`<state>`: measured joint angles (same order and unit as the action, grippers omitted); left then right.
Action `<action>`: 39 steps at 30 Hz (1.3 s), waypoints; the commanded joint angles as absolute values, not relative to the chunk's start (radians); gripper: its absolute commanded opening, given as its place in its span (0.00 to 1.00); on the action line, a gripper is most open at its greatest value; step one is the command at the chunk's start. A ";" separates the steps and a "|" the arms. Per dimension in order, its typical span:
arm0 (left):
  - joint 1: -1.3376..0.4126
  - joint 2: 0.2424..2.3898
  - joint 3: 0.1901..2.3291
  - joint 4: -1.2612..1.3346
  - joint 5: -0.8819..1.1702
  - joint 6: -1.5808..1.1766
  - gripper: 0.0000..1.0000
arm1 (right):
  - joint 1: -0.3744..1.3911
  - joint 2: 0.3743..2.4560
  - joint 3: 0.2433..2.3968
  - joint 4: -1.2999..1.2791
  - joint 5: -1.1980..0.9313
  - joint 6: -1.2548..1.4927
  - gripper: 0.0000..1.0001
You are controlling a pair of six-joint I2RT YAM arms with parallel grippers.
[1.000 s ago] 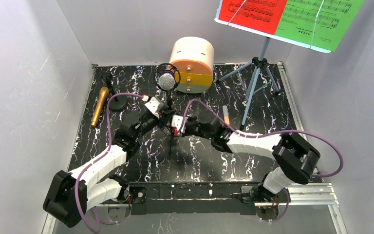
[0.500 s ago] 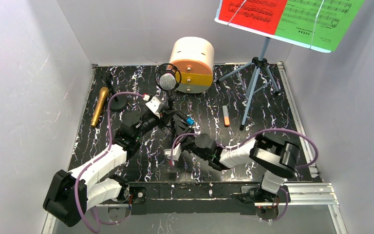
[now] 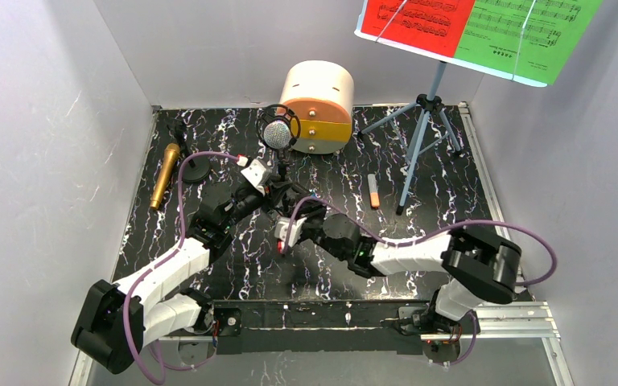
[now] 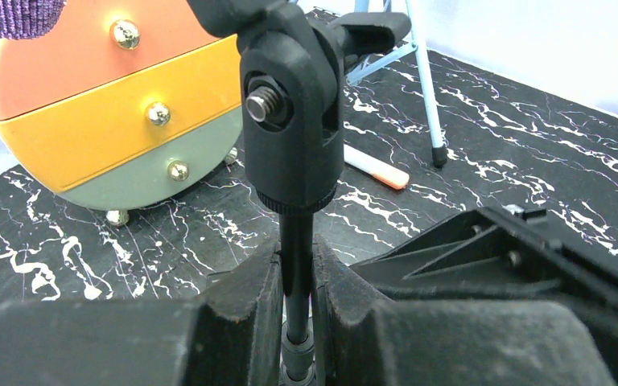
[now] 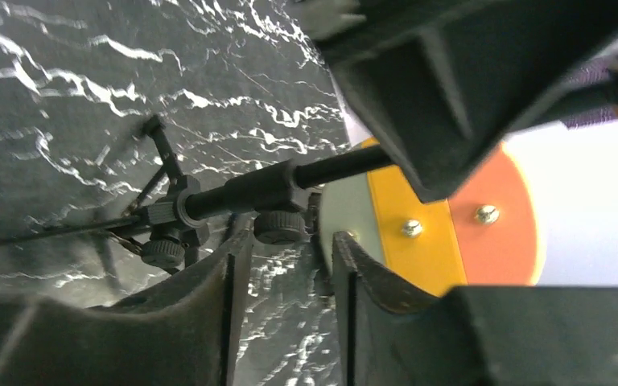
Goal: Pack up the instrument practice props
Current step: Unscrew the knob on the microphone stand.
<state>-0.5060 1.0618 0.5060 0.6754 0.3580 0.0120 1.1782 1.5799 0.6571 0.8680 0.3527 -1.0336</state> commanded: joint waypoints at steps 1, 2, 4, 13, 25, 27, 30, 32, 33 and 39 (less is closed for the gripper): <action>-0.506 1.075 0.496 0.554 0.361 0.026 0.00 | 1.152 1.466 0.685 0.752 0.291 -0.524 0.52; -0.506 1.075 0.496 0.554 0.359 0.027 0.00 | 1.135 1.441 0.685 0.723 0.241 -0.432 0.53; -0.506 1.075 0.495 0.553 0.359 0.030 0.00 | 1.090 1.408 0.669 0.716 0.142 -0.255 0.55; -0.506 1.074 0.496 0.552 0.362 0.029 0.00 | 0.863 1.422 0.647 0.886 -0.265 0.449 0.66; -0.506 1.069 0.497 0.549 0.360 0.033 0.00 | 0.728 1.602 0.673 1.050 -0.493 0.817 0.61; -0.506 1.069 0.497 0.549 0.358 0.034 0.00 | 0.726 1.624 0.678 1.074 -0.502 0.837 0.59; -0.506 1.069 0.499 0.550 0.359 0.035 0.00 | 0.726 1.646 0.692 1.097 -0.514 0.859 0.59; -0.506 1.068 0.499 0.549 0.361 0.035 0.00 | 0.726 1.656 0.707 1.096 -0.521 0.868 0.58; -0.506 1.068 0.499 0.549 0.360 0.036 0.00 | 0.726 1.660 0.713 1.097 -0.520 0.872 0.58; -0.506 1.063 0.497 0.550 0.357 0.038 0.00 | 0.726 1.688 0.739 1.109 -0.531 0.897 0.56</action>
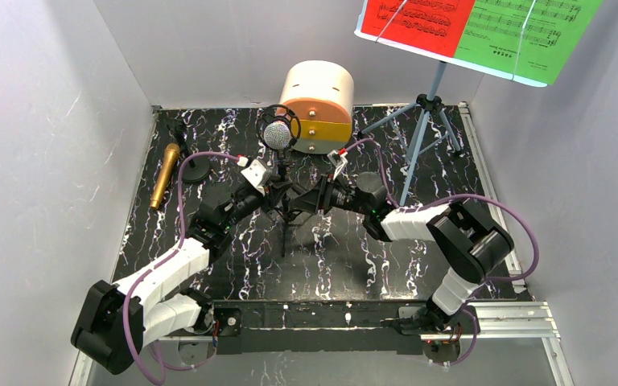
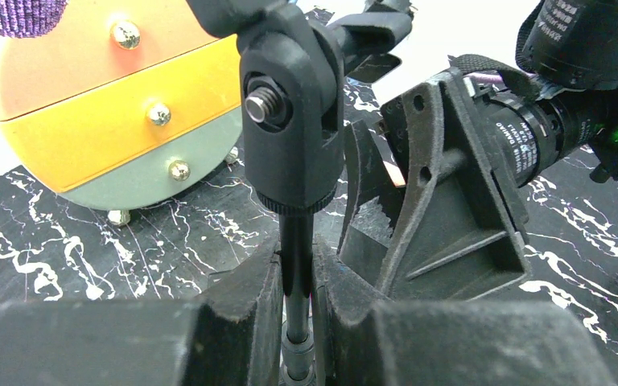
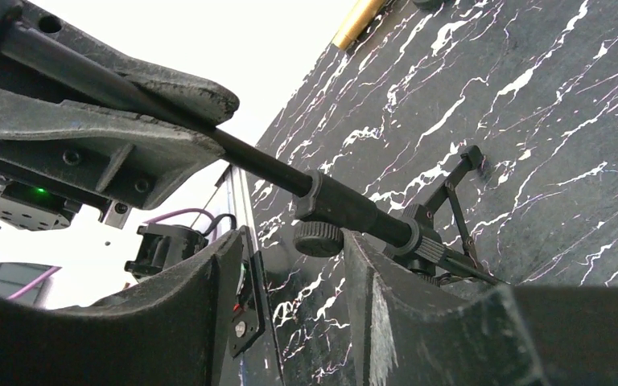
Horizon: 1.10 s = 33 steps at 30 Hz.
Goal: Pack up the instrument practice props
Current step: Unscrew the knob on the microphone stand.
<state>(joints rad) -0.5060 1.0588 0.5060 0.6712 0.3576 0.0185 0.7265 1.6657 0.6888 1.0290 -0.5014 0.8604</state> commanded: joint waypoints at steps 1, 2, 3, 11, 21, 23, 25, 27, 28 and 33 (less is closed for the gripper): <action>-0.506 1.064 0.497 0.549 0.356 0.038 0.00 | 0.726 1.696 0.745 1.112 -0.536 0.902 0.55; -0.506 1.065 0.498 0.549 0.357 0.038 0.00 | 0.727 1.701 0.748 1.112 -0.538 0.904 0.55; -0.506 1.066 0.498 0.549 0.358 0.038 0.00 | 0.726 1.707 0.748 1.112 -0.536 0.907 0.53; -0.506 1.068 0.500 0.549 0.359 0.036 0.00 | 0.726 1.714 0.770 1.066 -0.537 0.876 0.34; -0.506 1.068 0.502 0.549 0.362 0.037 0.00 | 0.738 1.655 0.819 0.799 -0.528 0.510 0.01; -0.506 1.068 0.500 0.549 0.361 0.037 0.00 | 0.756 1.632 0.830 0.727 -0.499 0.358 0.01; -0.506 1.068 0.501 0.549 0.362 0.036 0.00 | 0.784 1.606 0.831 0.668 -0.456 0.168 0.01; -0.506 1.068 0.502 0.550 0.363 0.035 0.00 | 0.818 1.582 0.823 0.621 -0.401 -0.033 0.01; -0.506 1.068 0.502 0.549 0.362 0.034 0.00 | 0.838 1.572 0.812 0.607 -0.371 -0.143 0.01; -0.506 1.068 0.503 0.549 0.363 0.033 0.00 | 0.943 1.532 0.724 0.606 -0.165 -0.704 0.01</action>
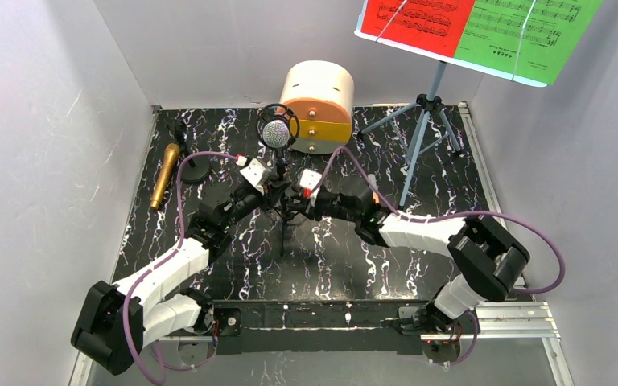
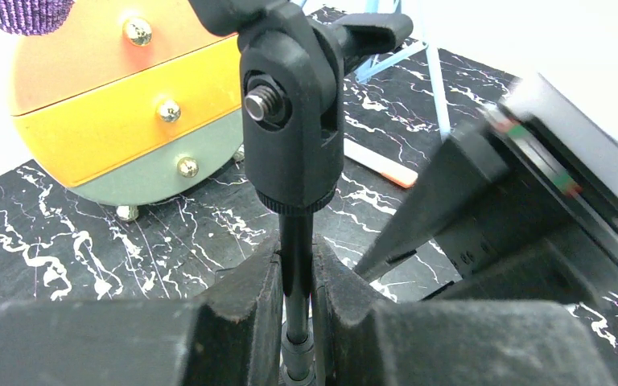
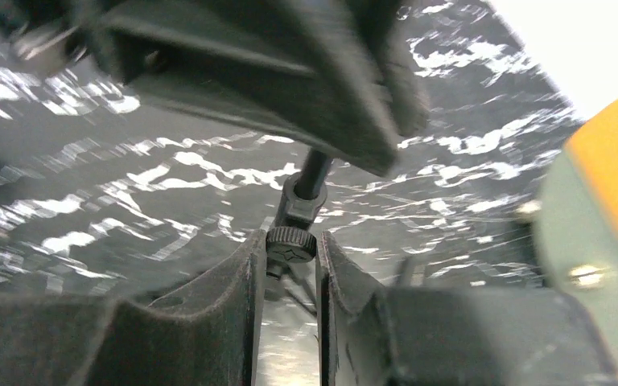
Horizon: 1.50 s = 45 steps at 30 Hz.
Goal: Pack up the instrument practice props
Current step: Unscrew the knob on the microphone stand.
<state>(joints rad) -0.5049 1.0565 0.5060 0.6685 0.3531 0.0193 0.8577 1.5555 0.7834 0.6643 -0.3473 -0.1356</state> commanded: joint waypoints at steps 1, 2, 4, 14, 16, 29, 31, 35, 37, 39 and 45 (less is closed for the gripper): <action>-0.506 1.068 0.503 0.550 0.364 0.033 0.00 | 0.961 1.530 0.704 0.623 -0.119 -0.837 0.01; -0.506 1.068 0.502 0.549 0.363 0.033 0.00 | 0.982 1.529 0.683 0.644 -0.072 -0.929 0.01; -0.506 1.066 0.502 0.549 0.362 0.033 0.00 | 1.015 1.534 0.648 0.703 0.005 -1.078 0.01; -0.506 1.062 0.503 0.549 0.361 0.032 0.00 | 1.146 1.675 0.572 1.026 0.295 -1.722 0.01; -0.506 1.063 0.502 0.549 0.359 0.032 0.00 | 1.160 1.695 0.580 1.042 0.303 -1.739 0.01; -0.506 1.060 0.502 0.549 0.361 0.036 0.00 | 1.169 1.592 0.653 0.952 0.298 -1.037 0.50; -0.506 1.059 0.501 0.549 0.361 0.036 0.00 | 1.153 1.534 0.679 0.870 0.259 -0.837 0.55; -0.506 1.057 0.502 0.550 0.362 0.037 0.00 | 1.085 1.441 0.681 0.783 0.090 -0.422 0.62; -0.506 1.055 0.502 0.549 0.364 0.035 0.00 | 1.039 1.415 0.680 0.764 0.015 -0.233 0.64; -0.506 1.051 0.502 0.549 0.365 0.035 0.00 | 0.977 1.404 0.673 0.764 -0.105 -0.050 0.66; -0.506 1.043 0.499 0.554 0.368 0.034 0.00 | 0.836 1.466 0.665 0.905 -0.391 0.380 0.66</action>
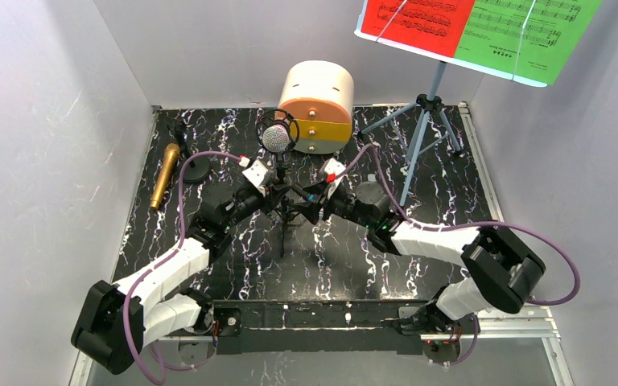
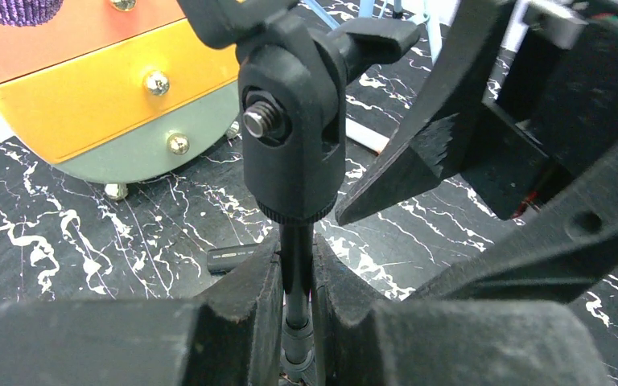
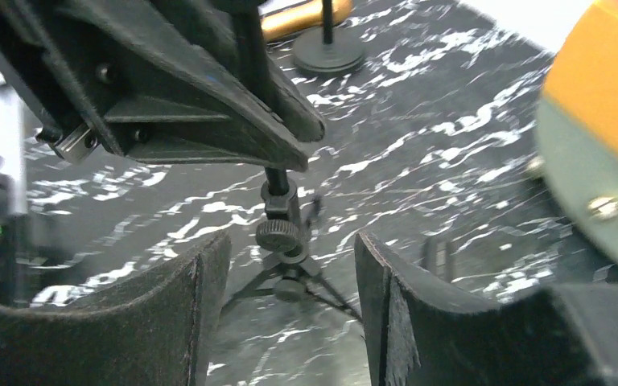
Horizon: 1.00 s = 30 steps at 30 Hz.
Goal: Pack up the instrument practice props
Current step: Unscrew the knob on the microphone stand.
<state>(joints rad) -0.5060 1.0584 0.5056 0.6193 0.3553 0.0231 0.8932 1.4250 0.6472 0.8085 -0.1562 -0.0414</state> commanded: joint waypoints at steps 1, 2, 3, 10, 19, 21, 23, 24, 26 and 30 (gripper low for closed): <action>-0.506 1.043 0.499 0.554 0.370 0.035 0.00 | 0.827 1.481 0.667 0.927 -0.413 0.415 0.65; -0.506 1.042 0.499 0.554 0.370 0.035 0.00 | 0.824 1.497 0.670 0.943 -0.426 0.438 0.65; -0.506 1.042 0.499 0.555 0.370 0.035 0.00 | 0.820 1.513 0.672 0.961 -0.437 0.462 0.65; -0.506 1.034 0.498 0.560 0.376 0.035 0.00 | 0.780 1.600 0.688 1.037 -0.480 0.597 0.63; -0.506 1.024 0.495 0.567 0.376 0.035 0.00 | 0.761 1.654 0.721 1.066 -0.499 0.673 0.58; -0.506 1.023 0.495 0.569 0.376 0.033 0.00 | 0.760 1.660 0.728 1.067 -0.500 0.681 0.57; -0.506 1.022 0.495 0.571 0.376 0.033 0.00 | 0.759 1.663 0.733 1.070 -0.505 0.693 0.56; -0.506 1.020 0.494 0.573 0.377 0.033 0.00 | 0.760 1.665 0.738 1.073 -0.510 0.700 0.56; -0.506 1.019 0.493 0.577 0.378 0.032 0.00 | 0.761 1.670 0.746 1.074 -0.521 0.708 0.55; -0.506 1.016 0.492 0.578 0.378 0.030 0.00 | 0.759 1.680 0.758 1.054 -0.523 0.713 0.51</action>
<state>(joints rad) -0.5060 1.0389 0.5034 0.5972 0.3565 0.0242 0.7616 1.6711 0.7074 1.0061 -0.5011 0.6888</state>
